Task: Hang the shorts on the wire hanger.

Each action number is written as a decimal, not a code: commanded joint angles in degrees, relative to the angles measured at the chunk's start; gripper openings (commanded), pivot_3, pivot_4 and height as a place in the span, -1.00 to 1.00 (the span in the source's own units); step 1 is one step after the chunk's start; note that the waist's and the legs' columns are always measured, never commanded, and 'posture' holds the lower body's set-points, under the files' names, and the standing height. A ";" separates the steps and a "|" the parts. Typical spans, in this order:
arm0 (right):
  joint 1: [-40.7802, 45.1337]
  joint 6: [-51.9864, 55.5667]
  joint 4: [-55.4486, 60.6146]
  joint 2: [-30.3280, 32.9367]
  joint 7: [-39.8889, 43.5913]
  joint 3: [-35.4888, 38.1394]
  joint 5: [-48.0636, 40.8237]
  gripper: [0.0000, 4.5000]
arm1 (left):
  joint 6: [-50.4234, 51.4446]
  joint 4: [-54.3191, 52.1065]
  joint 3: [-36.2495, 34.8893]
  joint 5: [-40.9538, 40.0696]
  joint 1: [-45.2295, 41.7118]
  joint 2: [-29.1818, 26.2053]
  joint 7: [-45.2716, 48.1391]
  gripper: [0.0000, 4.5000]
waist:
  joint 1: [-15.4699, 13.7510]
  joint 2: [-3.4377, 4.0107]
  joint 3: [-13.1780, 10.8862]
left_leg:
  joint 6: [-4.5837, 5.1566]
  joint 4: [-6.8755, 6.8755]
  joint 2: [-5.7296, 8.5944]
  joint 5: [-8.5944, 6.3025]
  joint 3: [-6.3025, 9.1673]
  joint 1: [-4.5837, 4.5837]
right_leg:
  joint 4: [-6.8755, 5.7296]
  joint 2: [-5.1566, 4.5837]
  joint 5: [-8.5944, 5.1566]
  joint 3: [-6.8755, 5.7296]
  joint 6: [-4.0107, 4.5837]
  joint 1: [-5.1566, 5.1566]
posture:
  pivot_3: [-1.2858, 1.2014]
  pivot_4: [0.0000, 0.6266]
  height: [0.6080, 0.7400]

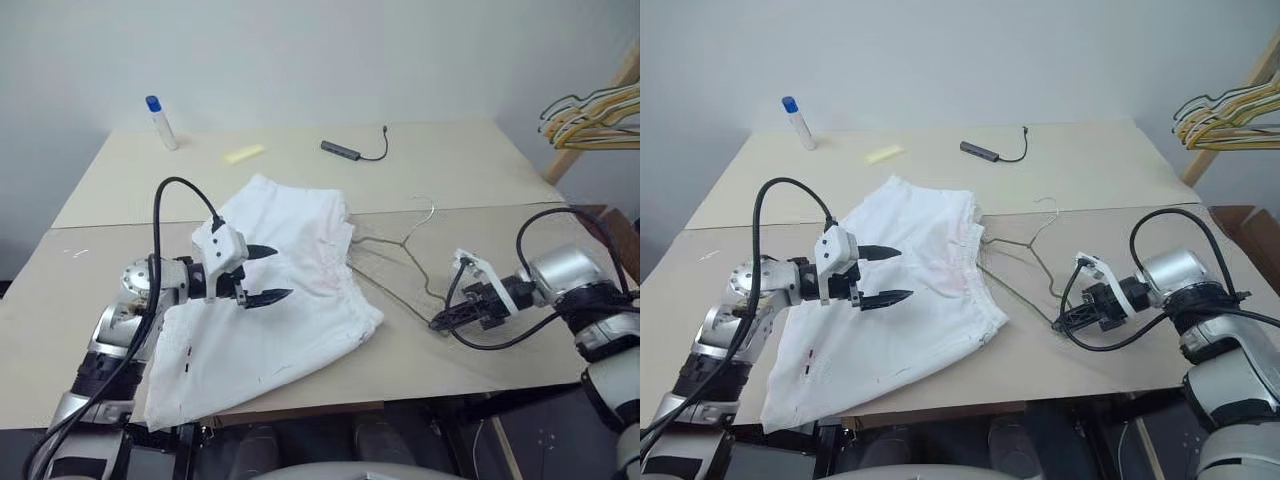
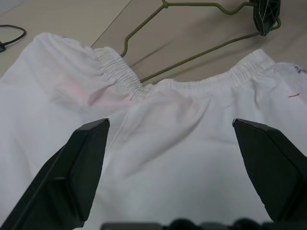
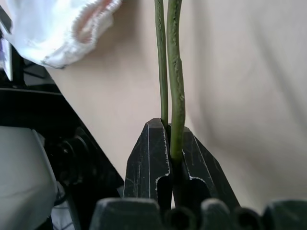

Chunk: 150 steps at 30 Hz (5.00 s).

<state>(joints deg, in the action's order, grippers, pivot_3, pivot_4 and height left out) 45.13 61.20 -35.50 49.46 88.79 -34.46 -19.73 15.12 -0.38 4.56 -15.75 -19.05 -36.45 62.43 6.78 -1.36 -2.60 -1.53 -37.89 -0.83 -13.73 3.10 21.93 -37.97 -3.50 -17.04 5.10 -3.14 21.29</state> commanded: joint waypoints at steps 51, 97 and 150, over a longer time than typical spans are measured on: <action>-9.75 -33.00 18.75 -12.20 -15.30 31.41 1.90 -1.00 | -4.87 -3.39 -3.18 -4.01 2.00 -1.84 3.33 0.99 | 0.23 0.08 0.02 | 0.00 -0.01 -0.02 0.00 0.09 -0.03 | -0.12 0.02 0.03 -0.05 0.04 0.00 | -0.02 -1.00 1.00; -6.73 -28.21 40.99 -9.95 -23.01 11.59 19.99 -1.00 | -14.38 20.51 1.63 -0.28 -25.42 -13.89 28.74 0.56 | -0.72 0.07 0.00 | 0.01 -0.03 -0.03 0.01 0.05 0.03 | -0.11 0.10 0.01 -0.07 0.03 0.06 | -0.02 -1.00 1.00; -19.55 -10.66 50.28 -8.69 -33.93 37.06 -3.25 0.97 | -16.96 29.05 -3.66 2.04 -26.93 -7.71 21.35 -1.00 | 0.60 0.05 0.02 | 0.02 -0.03 -0.04 0.02 0.06 0.00 | -0.16 0.08 0.02 -0.03 0.04 0.03 | -0.05 -1.00 1.00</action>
<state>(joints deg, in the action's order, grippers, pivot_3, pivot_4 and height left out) 24.64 47.34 12.99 41.74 55.78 3.12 -20.45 -2.24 30.52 2.76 -12.41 -45.57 -43.97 84.71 7.38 -1.31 -2.58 -1.51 -37.93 -0.87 -13.71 3.15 21.86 -38.17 -3.40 -17.02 5.11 -3.09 21.31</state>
